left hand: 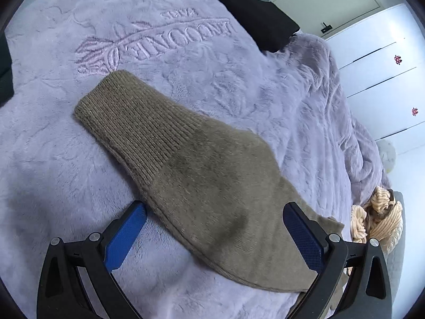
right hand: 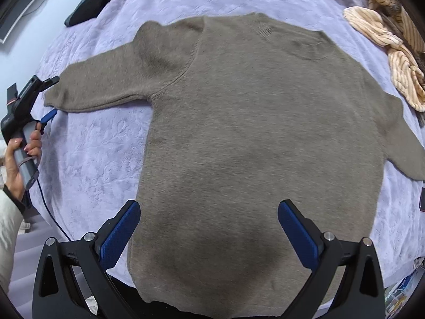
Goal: Fold small clothes
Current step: 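Grasp the sweater sleeve cuff nearest the left tool with the left tool, then fold the held sleeve across the sweater body with the left tool, release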
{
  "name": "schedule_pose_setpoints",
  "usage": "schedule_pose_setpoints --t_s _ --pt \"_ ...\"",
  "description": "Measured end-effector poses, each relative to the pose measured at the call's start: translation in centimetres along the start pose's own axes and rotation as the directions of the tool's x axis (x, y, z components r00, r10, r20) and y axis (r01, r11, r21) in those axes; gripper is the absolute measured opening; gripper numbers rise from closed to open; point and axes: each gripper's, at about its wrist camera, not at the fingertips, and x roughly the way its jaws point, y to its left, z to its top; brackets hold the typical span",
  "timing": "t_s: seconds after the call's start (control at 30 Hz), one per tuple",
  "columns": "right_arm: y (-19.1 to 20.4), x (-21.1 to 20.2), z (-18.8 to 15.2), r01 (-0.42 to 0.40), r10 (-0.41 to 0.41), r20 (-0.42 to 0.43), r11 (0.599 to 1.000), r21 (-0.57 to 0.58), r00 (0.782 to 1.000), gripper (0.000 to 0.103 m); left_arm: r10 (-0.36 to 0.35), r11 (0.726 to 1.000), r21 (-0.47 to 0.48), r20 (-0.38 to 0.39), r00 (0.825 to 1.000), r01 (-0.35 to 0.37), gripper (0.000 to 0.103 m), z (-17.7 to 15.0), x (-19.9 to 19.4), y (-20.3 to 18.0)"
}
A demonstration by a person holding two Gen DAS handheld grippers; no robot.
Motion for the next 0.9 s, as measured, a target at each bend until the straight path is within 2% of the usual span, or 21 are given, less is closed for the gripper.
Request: schedule_pose_setpoints --t_s 0.13,0.2,0.27,0.33,0.4,0.43,0.5,0.53,0.6,0.63,0.67,0.73,0.9 --pt "1.3 1.3 0.5 -0.003 0.002 -0.024 1.0 -0.013 1.0 0.103 -0.048 0.999 0.019 0.012 0.999 0.048 0.103 0.0 0.8 -0.4" --pt "2.1 1.8 0.8 -0.002 0.002 -0.029 1.0 -0.027 1.0 0.103 -0.132 0.991 0.026 0.031 0.991 0.131 0.103 0.5 -0.3 -1.2" --pt "2.8 2.1 1.0 -0.005 0.004 -0.033 0.999 -0.041 0.999 0.103 -0.22 0.974 0.074 0.057 0.974 0.216 0.103 0.6 -1.3 -2.7" --pt "3.3 2.4 1.4 -0.001 -0.001 -0.036 0.999 -0.05 0.999 0.103 -0.201 0.973 0.128 0.062 0.978 0.192 0.103 1.0 -1.2 -3.5" --pt "3.9 2.9 1.9 -0.001 -0.001 -0.04 0.998 -0.056 0.999 0.103 -0.13 0.985 0.116 0.032 0.991 0.125 0.102 1.3 0.4 -3.3" --pt "4.1 2.9 2.1 -0.002 0.0 -0.04 0.998 -0.058 0.999 0.103 -0.103 0.991 0.086 0.016 0.995 0.102 0.099 1.4 1.3 -2.8" --pt "4.7 3.0 2.5 -0.005 0.003 -0.036 0.998 -0.069 0.999 0.103 -0.054 0.998 0.046 0.017 0.998 0.053 0.07 1.5 1.9 -2.0" --pt "4.9 2.9 2.7 -0.007 0.004 -0.032 0.997 -0.075 0.999 0.103 -0.03 0.999 0.036 0.025 0.999 0.029 0.063 1.5 1.8 -1.7" --pt "5.5 2.8 3.0 -0.005 0.003 -0.026 0.996 -0.091 1.0 0.103 -0.033 0.999 0.032 0.04 0.999 0.032 0.033 1.6 1.3 -1.3" --pt "5.7 2.9 3.2 -0.004 0.002 -0.022 0.995 -0.096 1.0 0.103 -0.042 0.999 0.035 0.046 0.998 0.04 0.026 1.8 1.0 -1.3" --pt "5.9 2.8 3.4 -0.004 0.002 -0.018 0.995 -0.101 1.0 0.103 -0.073 0.997 0.041 0.055 0.996 0.071 0.014 1.8 0.4 -1.2" --pt "5.9 2.8 3.7 -0.007 0.006 -0.014 0.995 -0.103 1.0 0.103 -0.117 0.992 0.05 0.075 0.99 0.114 0.012 1.7 -0.7 -1.5" --pt "4.9 2.1 3.9 -0.012 0.013 0.008 0.997 -0.078 1.0 0.103 -0.165 0.971 0.193 0.113 0.98 0.141 0.012 0.5 -3.2 -6.5"
